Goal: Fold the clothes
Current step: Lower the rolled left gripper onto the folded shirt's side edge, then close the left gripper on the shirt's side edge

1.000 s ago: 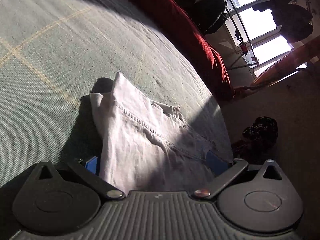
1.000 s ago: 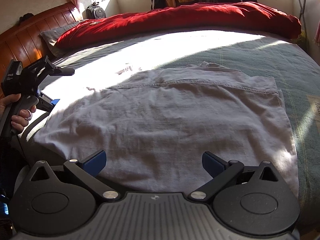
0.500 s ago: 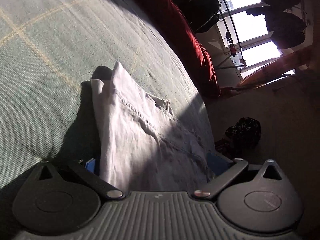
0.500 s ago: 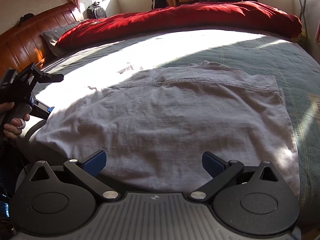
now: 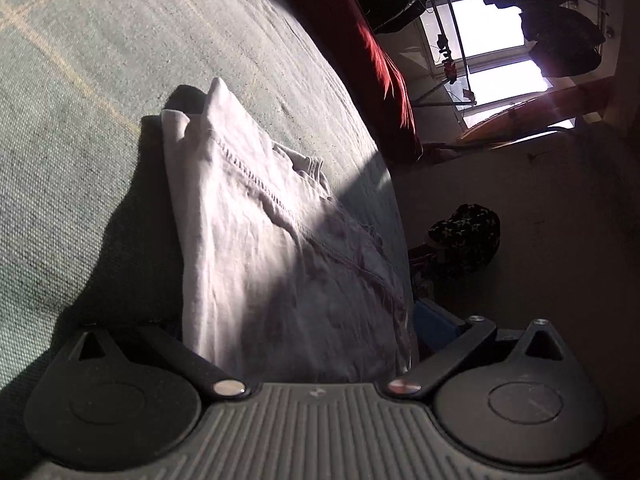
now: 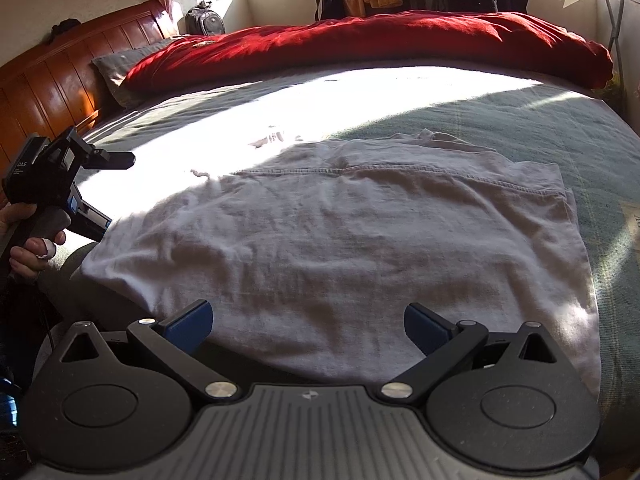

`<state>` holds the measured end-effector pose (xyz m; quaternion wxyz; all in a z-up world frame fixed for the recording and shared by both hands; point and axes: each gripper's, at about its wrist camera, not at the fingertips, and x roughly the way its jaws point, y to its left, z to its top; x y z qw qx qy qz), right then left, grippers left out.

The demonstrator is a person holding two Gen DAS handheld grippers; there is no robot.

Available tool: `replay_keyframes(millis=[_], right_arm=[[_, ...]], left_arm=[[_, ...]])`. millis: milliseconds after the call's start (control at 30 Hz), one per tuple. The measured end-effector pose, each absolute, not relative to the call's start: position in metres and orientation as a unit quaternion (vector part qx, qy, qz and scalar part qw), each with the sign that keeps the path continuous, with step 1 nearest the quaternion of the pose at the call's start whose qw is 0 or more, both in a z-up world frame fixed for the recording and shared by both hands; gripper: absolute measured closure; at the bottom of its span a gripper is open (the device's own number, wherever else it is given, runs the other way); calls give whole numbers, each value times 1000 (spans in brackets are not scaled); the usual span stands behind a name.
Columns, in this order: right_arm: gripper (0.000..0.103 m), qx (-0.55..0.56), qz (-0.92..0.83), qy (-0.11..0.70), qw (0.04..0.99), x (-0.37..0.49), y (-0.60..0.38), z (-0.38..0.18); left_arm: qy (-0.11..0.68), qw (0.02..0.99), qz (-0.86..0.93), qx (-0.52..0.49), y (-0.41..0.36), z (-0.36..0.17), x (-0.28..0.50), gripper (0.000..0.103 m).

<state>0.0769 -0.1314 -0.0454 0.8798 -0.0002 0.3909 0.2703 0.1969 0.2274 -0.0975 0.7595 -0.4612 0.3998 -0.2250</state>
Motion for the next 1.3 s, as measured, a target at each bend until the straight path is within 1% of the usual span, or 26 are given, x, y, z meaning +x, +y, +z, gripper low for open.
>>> replay_keyframes(millis=[100,300,400,500,633,667,733,767,800,833,867,900,1067,1167,1300], right_arm=[[0,0,270,392,879,77,-130,-46],[0,9,265,392,881,77,-137,-47],[0,15,261,394,881,79,-140,-48],[0,19,264,393,881,80,-140,-48],[0,24,268,392,880,81,-139,-48],[0,22,268,392,880,80,-138,-48],[0,20,269,390,880,80,-139,-47],[0,21,269,390,881,80,-140,-47],[0,22,268,390,881,80,-141,-47],[0,24,268,390,881,81,-143,-47],[0,27,267,390,881,82,-144,-47],[0,31,267,391,880,83,-145,-48],[0,39,276,384,880,86,-143,-46],[0,73,301,367,877,90,-143,-38],[0,129,337,361,860,108,-133,-33]], left_arm=[[403,762,-218,-457,224,-98,214,1],[412,760,-257,-432,220,-96,192,1],[436,755,-269,-410,220,-94,181,1],[456,754,-264,-393,217,-93,188,1],[456,765,-249,-380,214,-89,199,3],[458,770,-248,-369,212,-87,200,5],[460,780,-249,-343,211,-85,195,11],[460,784,-245,-338,214,-84,192,19],[461,786,-238,-337,217,-84,190,32],[463,786,-230,-339,221,-85,188,39],[464,785,-220,-346,227,-88,186,52],[465,783,-213,-354,232,-90,185,60],[468,794,-200,-332,232,-91,184,73],[476,798,-187,-320,232,-92,185,82],[471,801,-185,-320,233,-93,182,82]])
